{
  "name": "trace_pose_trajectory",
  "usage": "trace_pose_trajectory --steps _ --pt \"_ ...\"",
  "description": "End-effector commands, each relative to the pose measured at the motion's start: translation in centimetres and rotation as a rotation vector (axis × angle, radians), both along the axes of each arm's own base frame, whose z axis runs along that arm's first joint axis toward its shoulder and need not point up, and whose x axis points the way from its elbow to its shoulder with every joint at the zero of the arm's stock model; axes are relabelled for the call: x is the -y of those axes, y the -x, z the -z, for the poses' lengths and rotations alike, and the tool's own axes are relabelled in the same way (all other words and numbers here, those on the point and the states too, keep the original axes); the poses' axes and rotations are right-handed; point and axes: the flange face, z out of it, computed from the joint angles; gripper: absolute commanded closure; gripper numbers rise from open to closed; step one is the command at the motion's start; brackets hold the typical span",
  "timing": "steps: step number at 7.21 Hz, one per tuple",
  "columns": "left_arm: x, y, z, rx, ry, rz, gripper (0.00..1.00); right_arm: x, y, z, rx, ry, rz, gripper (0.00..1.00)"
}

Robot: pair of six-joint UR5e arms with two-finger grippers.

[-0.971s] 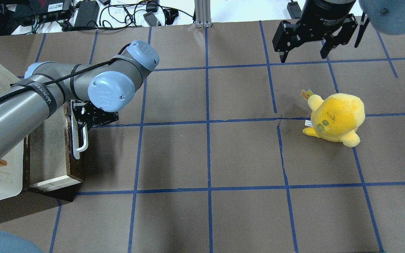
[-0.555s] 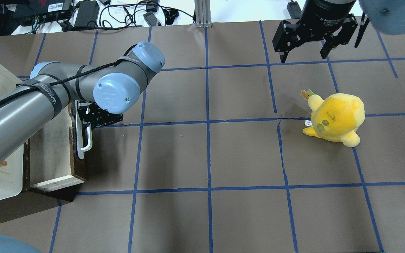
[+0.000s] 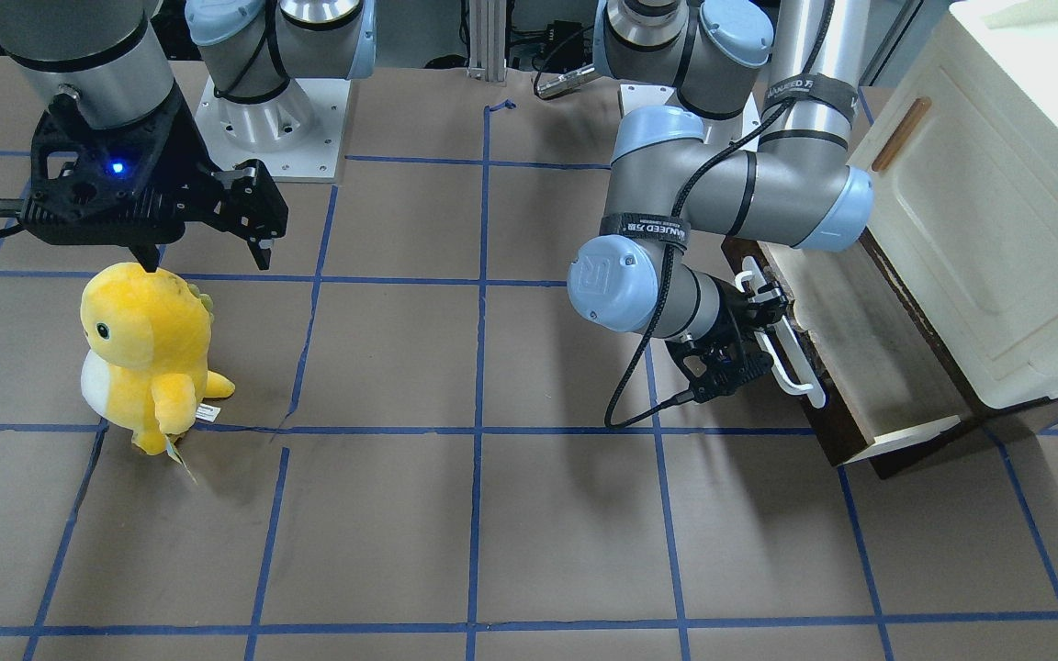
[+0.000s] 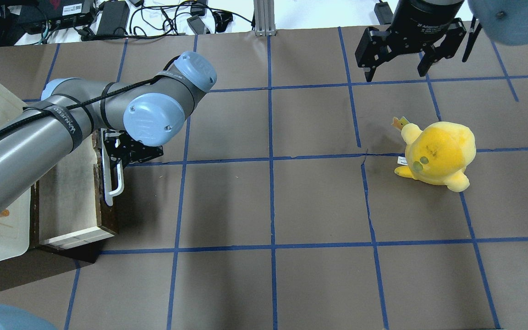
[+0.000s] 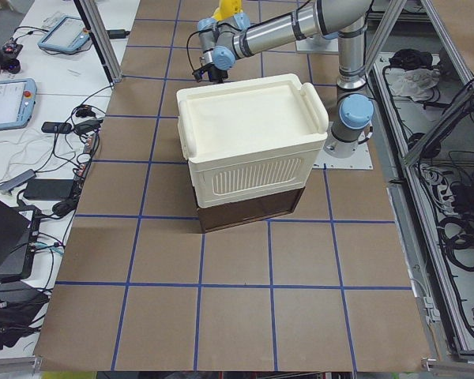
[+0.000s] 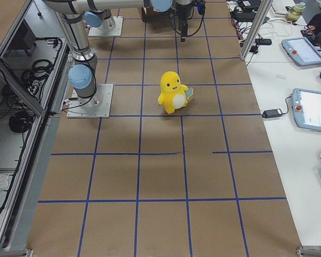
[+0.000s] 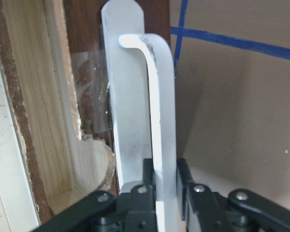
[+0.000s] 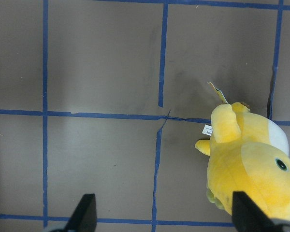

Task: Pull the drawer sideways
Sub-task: 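Pull the handle with the left gripper, sliding the drawer out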

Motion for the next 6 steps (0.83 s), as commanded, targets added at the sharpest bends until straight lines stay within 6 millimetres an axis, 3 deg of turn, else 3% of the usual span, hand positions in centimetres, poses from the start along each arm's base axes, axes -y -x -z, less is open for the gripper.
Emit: trace_pose_trajectory --steps 1,3,4,5,6 --pt "-0.1 0.4 0.0 -0.001 0.001 0.007 0.88 0.0 0.0 0.0 0.000 0.000 0.000 0.00" --pt "-0.5 1.8 -0.1 -0.002 0.007 0.033 0.86 0.0 0.0 0.0 0.000 0.000 0.000 0.00" --pt "-0.4 1.9 -0.2 0.002 0.011 0.039 0.62 0.0 0.0 0.0 0.000 0.000 0.000 0.00" --pt "-0.4 1.9 -0.3 0.004 0.009 0.050 0.21 0.0 0.0 0.0 -0.001 0.000 0.000 0.00" --pt "-0.4 1.9 -0.7 -0.006 0.020 0.048 0.00 0.0 0.0 0.0 0.000 0.000 0.000 0.00"
